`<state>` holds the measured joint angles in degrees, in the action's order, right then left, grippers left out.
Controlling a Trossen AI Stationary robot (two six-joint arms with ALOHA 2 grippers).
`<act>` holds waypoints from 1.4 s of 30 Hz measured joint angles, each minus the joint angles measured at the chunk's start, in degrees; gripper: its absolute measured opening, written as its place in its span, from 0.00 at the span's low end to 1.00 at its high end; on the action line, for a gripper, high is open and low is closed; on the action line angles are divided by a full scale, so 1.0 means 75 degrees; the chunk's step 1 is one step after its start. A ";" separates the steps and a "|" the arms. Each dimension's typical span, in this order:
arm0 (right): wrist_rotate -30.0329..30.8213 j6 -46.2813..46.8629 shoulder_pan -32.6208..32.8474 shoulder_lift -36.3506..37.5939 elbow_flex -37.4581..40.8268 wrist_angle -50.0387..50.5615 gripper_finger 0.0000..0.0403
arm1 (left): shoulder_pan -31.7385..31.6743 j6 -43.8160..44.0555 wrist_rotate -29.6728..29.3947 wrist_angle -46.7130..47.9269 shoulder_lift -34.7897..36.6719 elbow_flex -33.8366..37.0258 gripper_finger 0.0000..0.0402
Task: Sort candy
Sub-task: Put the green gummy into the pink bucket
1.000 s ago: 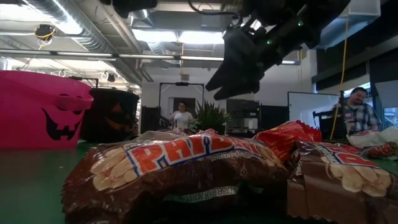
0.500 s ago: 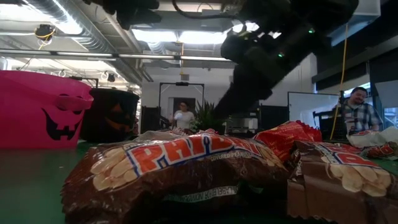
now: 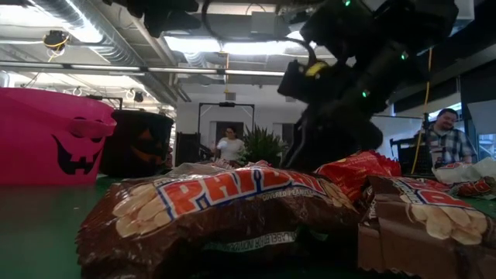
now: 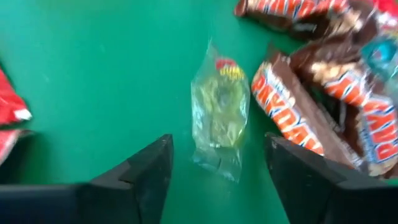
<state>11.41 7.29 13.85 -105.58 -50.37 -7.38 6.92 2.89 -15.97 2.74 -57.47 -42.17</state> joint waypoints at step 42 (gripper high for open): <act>0.0878 -0.0024 0.0009 0.2000 -0.0003 -0.0651 0.00 | 0.0432 0.0131 0.0075 0.0095 -0.0937 -0.0006 0.55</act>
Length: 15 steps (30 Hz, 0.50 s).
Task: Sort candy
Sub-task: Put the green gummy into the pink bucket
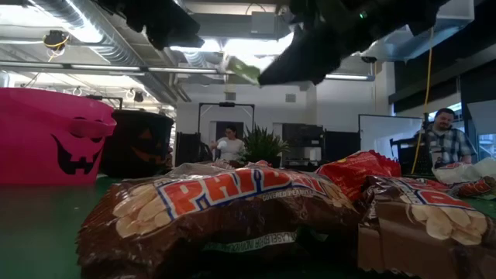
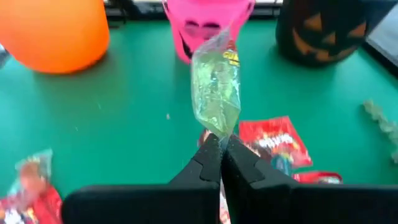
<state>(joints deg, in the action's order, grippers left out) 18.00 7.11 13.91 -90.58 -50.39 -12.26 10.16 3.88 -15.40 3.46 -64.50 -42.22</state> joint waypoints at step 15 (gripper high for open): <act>-0.0148 -0.0147 0.0000 0.0017 -0.0003 -0.0649 0.00 | 0.0235 -0.0801 -0.0055 -0.1717 -0.1264 0.0000 0.55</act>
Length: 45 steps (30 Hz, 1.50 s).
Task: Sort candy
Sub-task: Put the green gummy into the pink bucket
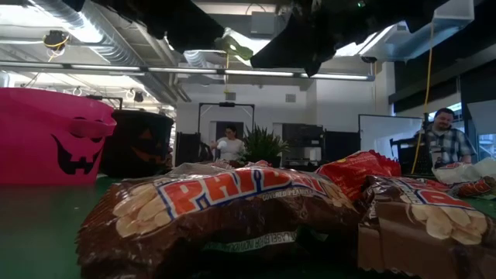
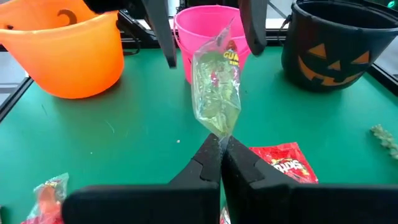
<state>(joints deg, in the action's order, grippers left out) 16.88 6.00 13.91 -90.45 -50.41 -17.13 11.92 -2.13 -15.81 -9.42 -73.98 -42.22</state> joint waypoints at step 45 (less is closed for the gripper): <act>0.0405 0.0376 -0.0006 -0.0003 -0.1306 0.2196 0.60 | 0.1218 0.5452 -0.2402 1.1248 0.3035 -0.1998 0.00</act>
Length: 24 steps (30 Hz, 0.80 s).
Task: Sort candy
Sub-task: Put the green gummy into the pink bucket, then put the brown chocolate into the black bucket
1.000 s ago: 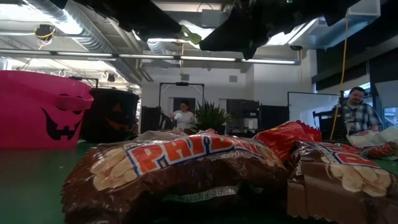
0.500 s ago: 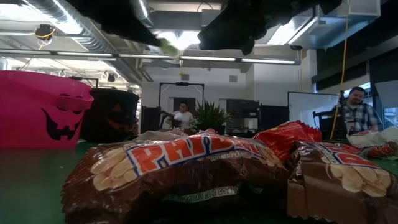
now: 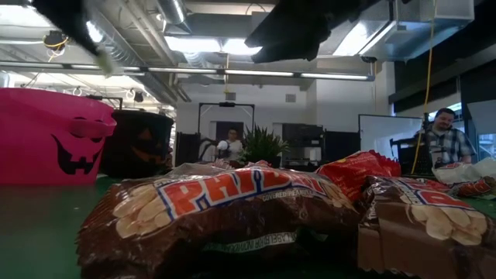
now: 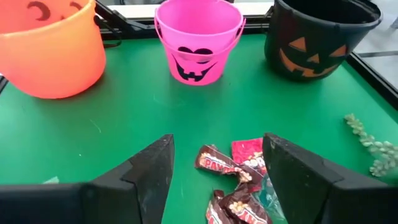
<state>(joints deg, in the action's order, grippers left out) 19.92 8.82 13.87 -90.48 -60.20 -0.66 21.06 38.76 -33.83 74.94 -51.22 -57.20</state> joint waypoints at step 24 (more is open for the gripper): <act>0.0000 0.0134 0.0000 -0.0003 0.0005 0.0323 0.60 | -0.0005 -0.0005 0.0019 -0.0690 -0.0024 0.0048 0.39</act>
<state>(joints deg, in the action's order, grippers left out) 19.92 9.82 13.87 -90.50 -60.17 1.76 21.02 38.73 -33.68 69.76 -51.40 -56.84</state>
